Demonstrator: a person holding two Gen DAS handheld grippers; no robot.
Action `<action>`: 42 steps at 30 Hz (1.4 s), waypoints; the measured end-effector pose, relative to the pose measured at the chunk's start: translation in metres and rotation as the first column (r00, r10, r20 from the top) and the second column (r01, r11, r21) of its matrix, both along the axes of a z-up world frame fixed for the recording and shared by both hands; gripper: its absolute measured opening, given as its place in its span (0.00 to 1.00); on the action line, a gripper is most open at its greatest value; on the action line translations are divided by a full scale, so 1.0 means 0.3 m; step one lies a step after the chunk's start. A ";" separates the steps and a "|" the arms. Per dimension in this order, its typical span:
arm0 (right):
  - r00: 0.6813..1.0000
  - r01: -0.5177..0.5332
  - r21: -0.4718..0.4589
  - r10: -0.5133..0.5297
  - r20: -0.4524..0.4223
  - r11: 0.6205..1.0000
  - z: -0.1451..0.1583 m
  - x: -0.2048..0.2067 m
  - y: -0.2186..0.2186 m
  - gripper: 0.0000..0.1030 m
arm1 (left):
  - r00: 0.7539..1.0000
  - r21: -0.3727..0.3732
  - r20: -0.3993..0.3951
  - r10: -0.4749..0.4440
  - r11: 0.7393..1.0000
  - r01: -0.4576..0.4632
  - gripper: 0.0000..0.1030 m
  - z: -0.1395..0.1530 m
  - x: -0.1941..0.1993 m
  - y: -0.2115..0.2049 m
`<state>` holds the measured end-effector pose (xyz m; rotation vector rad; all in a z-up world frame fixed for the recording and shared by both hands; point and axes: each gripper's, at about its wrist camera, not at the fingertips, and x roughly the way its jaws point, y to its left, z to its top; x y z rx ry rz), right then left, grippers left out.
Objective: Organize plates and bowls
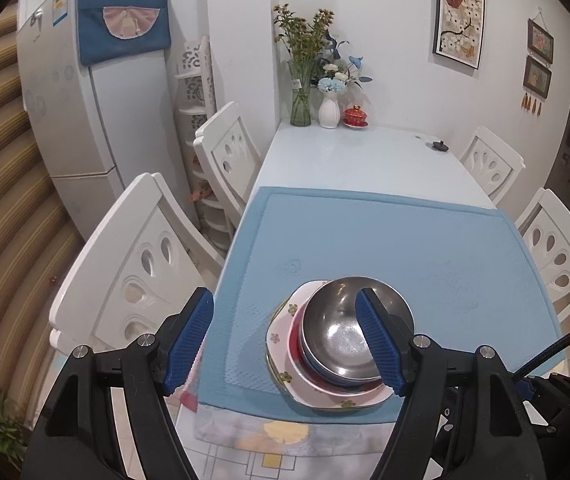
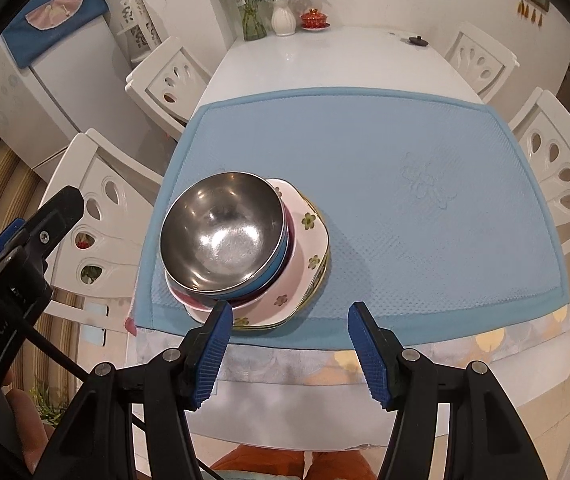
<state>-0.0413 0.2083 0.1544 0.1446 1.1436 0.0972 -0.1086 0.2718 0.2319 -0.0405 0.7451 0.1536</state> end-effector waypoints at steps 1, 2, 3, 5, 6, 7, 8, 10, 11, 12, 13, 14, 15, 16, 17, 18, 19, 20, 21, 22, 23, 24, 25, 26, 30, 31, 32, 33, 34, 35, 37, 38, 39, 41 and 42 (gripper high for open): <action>1.000 0.001 0.000 -0.001 -0.001 1.000 -0.002 0.001 0.002 0.56 | 1.000 -0.007 -0.001 -0.002 1.000 0.002 0.70 -0.001 0.001 0.004; 1.000 0.003 0.000 -0.003 -0.002 1.000 -0.002 0.002 0.003 0.56 | 1.000 -0.015 -0.004 -0.003 1.000 0.003 0.70 -0.003 0.004 0.007; 1.000 0.004 0.000 -0.004 -0.001 1.000 -0.001 0.004 0.005 0.56 | 1.000 -0.022 -0.006 -0.004 1.000 0.004 0.70 -0.005 0.007 0.011; 1.000 0.005 -0.004 -0.005 0.002 1.000 0.001 0.006 0.011 0.56 | 1.000 -0.027 -0.008 -0.006 1.000 0.006 0.70 -0.005 0.012 0.018; 1.000 0.006 -0.005 -0.006 0.002 1.000 0.001 0.009 0.012 0.56 | 1.000 -0.025 -0.006 -0.006 1.000 0.006 0.70 -0.005 0.013 0.019; 1.000 0.007 -0.004 -0.007 0.002 1.000 0.002 0.010 0.014 0.56 | 1.000 -0.021 -0.005 -0.004 1.000 0.004 0.70 -0.005 0.014 0.019; 1.000 0.008 -0.004 -0.008 0.002 1.000 0.001 0.011 0.015 0.56 | 1.000 -0.018 -0.004 -0.004 1.000 0.004 0.70 -0.005 0.017 0.020; 1.000 0.010 -0.001 -0.010 0.002 1.000 -0.001 0.011 0.014 0.56 | 1.000 -0.010 -0.003 -0.008 1.000 0.008 0.70 -0.006 0.022 0.019; 1.000 0.012 -0.001 -0.012 0.001 1.000 -0.003 0.011 0.015 0.56 | 1.000 -0.008 -0.003 -0.009 1.000 0.009 0.70 -0.006 0.024 0.018; 1.000 0.013 -0.001 -0.013 0.000 1.000 -0.004 0.011 0.013 0.56 | 1.000 -0.005 -0.002 -0.010 1.000 0.010 0.70 -0.007 0.025 0.017; 1.000 0.013 0.000 -0.013 -0.001 1.000 -0.004 0.012 0.011 0.56 | 1.000 -0.004 -0.001 -0.011 1.000 0.011 0.70 -0.007 0.028 0.017; 1.000 0.014 0.002 -0.014 -0.001 1.000 -0.005 0.013 0.011 0.56 | 1.000 -0.003 -0.001 -0.012 1.000 0.012 0.70 -0.006 0.029 0.017; 1.000 0.015 0.002 -0.015 -0.001 1.000 -0.004 0.013 0.012 0.56 | 1.000 -0.004 0.000 -0.012 1.000 0.012 0.70 -0.006 0.029 0.016; 1.000 0.015 0.001 -0.015 0.001 1.000 -0.003 0.013 0.011 0.56 | 1.000 -0.004 -0.001 -0.012 1.000 0.012 0.70 -0.006 0.027 0.016; 1.000 0.015 -0.001 -0.015 0.003 1.000 -0.002 0.013 0.013 0.56 | 1.000 -0.004 -0.003 -0.014 1.000 0.013 0.70 -0.007 0.029 0.017; 1.000 0.015 -0.003 -0.015 0.003 1.000 -0.002 0.012 0.014 0.56 | 1.000 -0.005 -0.004 -0.014 1.000 0.014 0.70 -0.008 0.027 0.018; 1.000 0.014 -0.003 -0.014 0.003 1.000 -0.003 0.013 0.014 0.56 | 1.000 -0.007 -0.005 -0.014 1.000 0.014 0.70 -0.008 0.026 0.018; 1.000 0.014 -0.003 -0.014 0.002 1.000 -0.004 0.013 0.014 0.56 | 1.000 -0.007 -0.007 -0.014 1.000 0.014 0.70 -0.010 0.026 0.020; 1.000 0.013 -0.003 -0.013 0.002 1.000 -0.005 0.013 0.015 0.56 | 1.000 -0.007 -0.008 -0.014 1.000 0.014 0.70 -0.010 0.027 0.019; 1.000 0.011 -0.005 -0.011 0.002 1.000 -0.006 0.012 0.016 0.56 | 1.000 -0.007 -0.008 -0.014 1.000 0.014 0.70 -0.010 0.026 0.019; 1.000 0.011 -0.006 -0.010 0.002 1.000 -0.005 0.014 0.018 0.56 | 1.000 -0.008 -0.008 -0.014 1.000 0.014 0.70 -0.009 0.026 0.019; 1.000 0.010 -0.007 -0.010 0.002 1.000 -0.005 0.013 0.019 0.56 | 1.000 -0.009 -0.008 -0.014 1.000 0.014 0.70 -0.009 0.026 0.020; 1.000 0.009 -0.007 -0.009 0.003 1.000 -0.005 0.013 0.019 0.56 | 1.000 -0.009 -0.008 -0.013 1.000 0.013 0.70 -0.008 0.028 0.019; 1.000 0.009 -0.006 -0.009 0.003 1.000 -0.004 0.013 0.019 0.56 | 1.000 -0.010 -0.007 -0.012 1.000 0.012 0.70 -0.009 0.027 0.020; 1.000 0.005 -0.007 -0.005 0.003 1.000 -0.002 0.012 0.023 0.56 | 1.000 -0.011 -0.007 -0.013 1.000 0.012 0.70 -0.009 0.025 0.023; 1.000 0.004 -0.007 -0.004 0.003 1.000 -0.001 0.013 0.022 0.56 | 1.000 -0.010 -0.007 -0.012 1.000 0.012 0.70 -0.009 0.025 0.022; 1.000 0.004 -0.006 -0.004 0.003 1.000 -0.001 0.012 0.023 0.56 | 1.000 -0.010 -0.008 -0.012 1.000 0.012 0.70 -0.009 0.025 0.022; 1.000 0.005 -0.007 -0.005 0.003 1.000 -0.001 0.011 0.023 0.56 | 1.000 -0.010 -0.008 -0.012 1.000 0.012 0.70 -0.009 0.025 0.022; 1.000 0.005 -0.012 -0.005 0.006 1.000 0.000 0.010 0.024 0.56 | 1.000 -0.010 -0.006 -0.012 1.000 0.012 0.70 -0.008 0.025 0.022; 1.000 0.004 -0.021 -0.004 0.011 1.000 0.002 0.010 0.026 0.56 | 1.000 -0.010 -0.004 -0.012 1.000 0.012 0.70 -0.008 0.023 0.023; 1.000 0.002 -0.031 -0.001 0.017 1.000 0.004 0.008 0.032 0.56 | 1.000 -0.011 -0.003 -0.012 1.000 0.012 0.70 -0.010 0.023 0.027; 1.000 0.001 -0.031 0.000 0.016 1.000 0.004 0.007 0.033 0.56 | 1.000 -0.014 -0.004 -0.011 1.000 0.011 0.70 -0.012 0.023 0.029; 1.000 0.001 -0.027 0.000 0.014 1.000 0.002 0.007 0.031 0.56 | 1.000 -0.016 -0.006 -0.011 1.000 0.011 0.70 -0.013 0.021 0.031; 1.000 0.000 -0.021 0.000 0.007 1.000 -0.002 0.009 0.030 0.56 | 1.000 -0.020 -0.010 -0.010 1.000 0.010 0.70 -0.017 0.022 0.034; 1.000 0.000 -0.020 0.000 0.004 1.000 -0.004 0.008 0.030 0.56 | 1.000 -0.021 -0.011 -0.009 1.000 0.008 0.70 -0.016 0.021 0.033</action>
